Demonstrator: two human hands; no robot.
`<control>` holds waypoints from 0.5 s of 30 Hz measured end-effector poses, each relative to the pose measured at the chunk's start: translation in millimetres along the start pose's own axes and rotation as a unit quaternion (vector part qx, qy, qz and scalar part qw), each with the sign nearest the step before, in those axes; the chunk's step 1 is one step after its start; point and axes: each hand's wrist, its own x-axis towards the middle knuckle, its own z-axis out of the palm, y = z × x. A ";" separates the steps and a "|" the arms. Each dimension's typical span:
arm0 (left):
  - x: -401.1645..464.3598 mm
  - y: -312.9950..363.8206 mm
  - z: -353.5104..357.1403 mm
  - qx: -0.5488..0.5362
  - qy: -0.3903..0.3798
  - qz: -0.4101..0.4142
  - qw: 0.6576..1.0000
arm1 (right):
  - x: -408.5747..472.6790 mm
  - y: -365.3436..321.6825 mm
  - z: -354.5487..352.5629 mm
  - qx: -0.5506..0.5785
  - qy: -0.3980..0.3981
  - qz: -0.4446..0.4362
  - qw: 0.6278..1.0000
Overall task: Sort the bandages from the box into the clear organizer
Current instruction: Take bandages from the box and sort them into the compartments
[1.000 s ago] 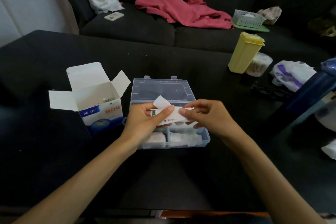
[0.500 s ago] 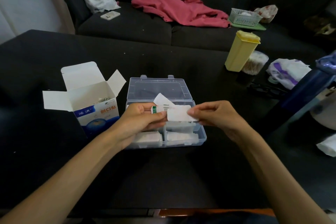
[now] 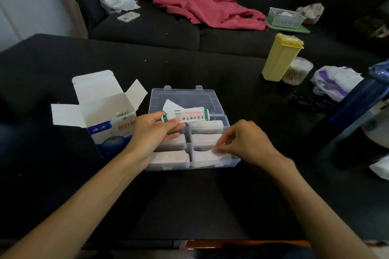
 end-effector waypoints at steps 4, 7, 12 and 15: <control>0.0 1.0 -0.2 -0.005 -0.008 -0.006 1.000 | -0.1 -3.6 0.8 -0.131 0.029 -0.045 0.990; -0.1 1.4 -0.4 -0.005 -0.017 -0.006 1.000 | 0.5 -3.6 2.6 -0.184 0.018 -0.061 0.981; -2.3 2.4 1.0 0.023 -0.042 0.000 0.999 | -0.2 -4.9 -14.8 0.157 0.117 -0.004 0.981; -5.8 -0.8 4.4 0.049 -0.062 0.016 0.997 | -1.3 -11.7 -19.8 0.341 0.054 0.070 0.936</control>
